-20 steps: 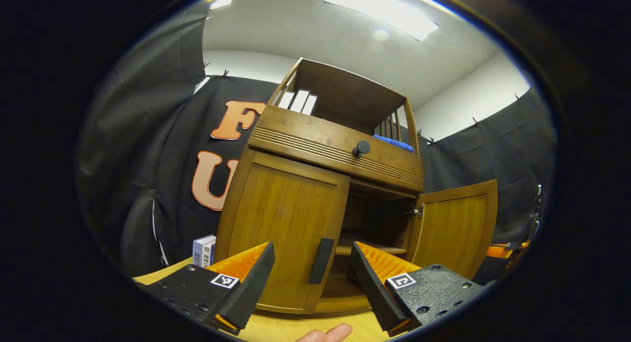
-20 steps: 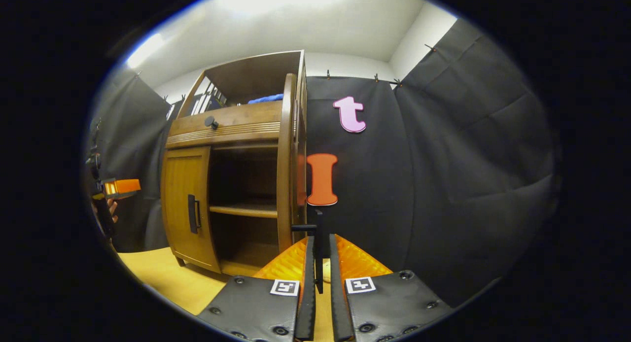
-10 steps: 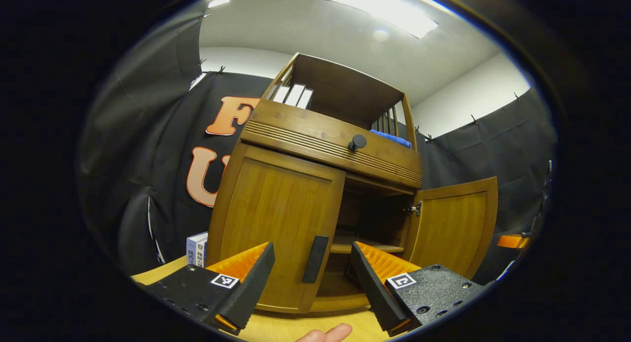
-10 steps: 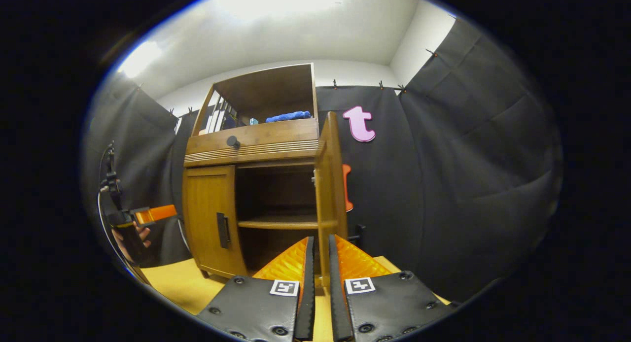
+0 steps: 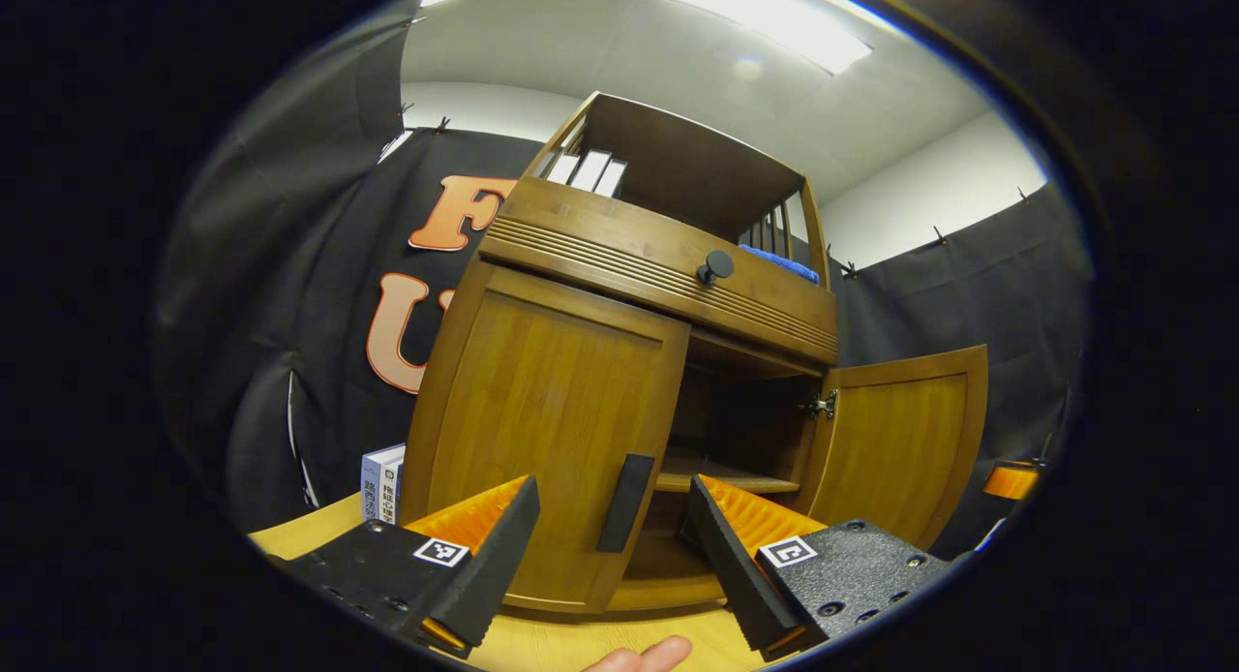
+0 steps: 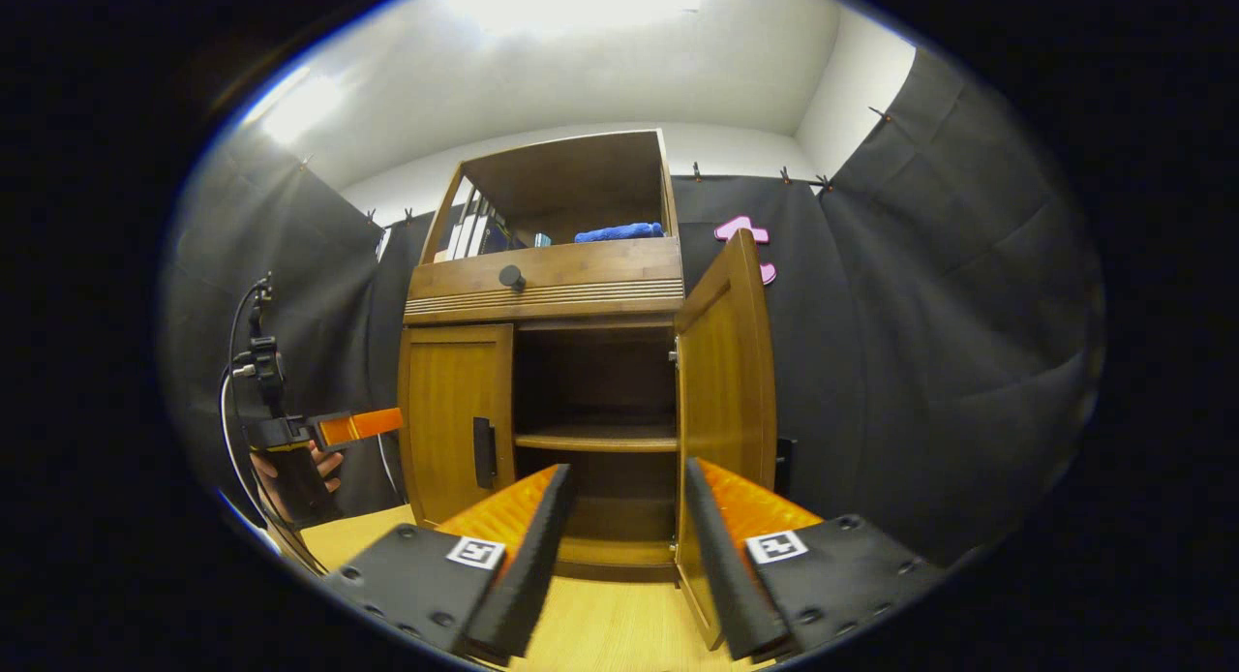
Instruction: Open the right door of the double-door shoe cabinet with the right hand, and open the left door with the left hand.
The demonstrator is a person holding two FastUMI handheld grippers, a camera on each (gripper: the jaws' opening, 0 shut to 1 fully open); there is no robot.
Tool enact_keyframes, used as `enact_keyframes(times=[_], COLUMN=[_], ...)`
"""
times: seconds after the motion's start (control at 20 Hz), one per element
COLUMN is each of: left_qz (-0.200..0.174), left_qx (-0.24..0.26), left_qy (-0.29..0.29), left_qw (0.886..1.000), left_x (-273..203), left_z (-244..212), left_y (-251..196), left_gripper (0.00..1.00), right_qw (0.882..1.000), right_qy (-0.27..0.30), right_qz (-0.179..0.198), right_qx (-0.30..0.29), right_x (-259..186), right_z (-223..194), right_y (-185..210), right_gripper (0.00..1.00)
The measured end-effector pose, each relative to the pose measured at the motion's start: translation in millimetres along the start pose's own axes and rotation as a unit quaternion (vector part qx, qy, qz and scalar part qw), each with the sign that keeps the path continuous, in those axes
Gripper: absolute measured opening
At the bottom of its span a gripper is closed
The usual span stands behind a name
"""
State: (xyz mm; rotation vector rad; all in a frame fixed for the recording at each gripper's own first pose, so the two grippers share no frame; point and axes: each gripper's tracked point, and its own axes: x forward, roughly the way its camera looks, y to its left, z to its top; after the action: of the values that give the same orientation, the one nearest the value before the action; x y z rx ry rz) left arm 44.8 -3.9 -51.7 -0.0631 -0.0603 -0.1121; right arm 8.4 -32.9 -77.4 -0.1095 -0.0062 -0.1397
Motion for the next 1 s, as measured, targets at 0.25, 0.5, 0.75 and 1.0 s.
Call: enact_keyframes(times=[0.25,0.5,0.75,1.0], left_qz=[-0.011,-0.046,-0.029,0.012], left_qx=[0.008,0.072,0.098,0.111], left_qy=[0.031,0.044,0.055,0.056], left_qw=[0.999,0.995,0.993,0.992], left_x=[23,68,115,156], left_z=[-19,-34,-65,-84], left_y=[-1,-20,-34,-18], left_gripper=[0.91,0.94,0.90,0.89], right_qw=[1.000,1.000,1.000,1.000], right_qy=[-0.003,-0.001,0.004,0.014], right_qz=[-0.005,-0.013,-0.030,-0.024], right_qx=[-0.010,0.001,0.002,-0.001], right_x=[-5,-10,-16,-19], right_z=[1,-1,-1,-5], right_y=[9,1,-10,-9], right_gripper=[0.97,1.00,0.97,0.97])
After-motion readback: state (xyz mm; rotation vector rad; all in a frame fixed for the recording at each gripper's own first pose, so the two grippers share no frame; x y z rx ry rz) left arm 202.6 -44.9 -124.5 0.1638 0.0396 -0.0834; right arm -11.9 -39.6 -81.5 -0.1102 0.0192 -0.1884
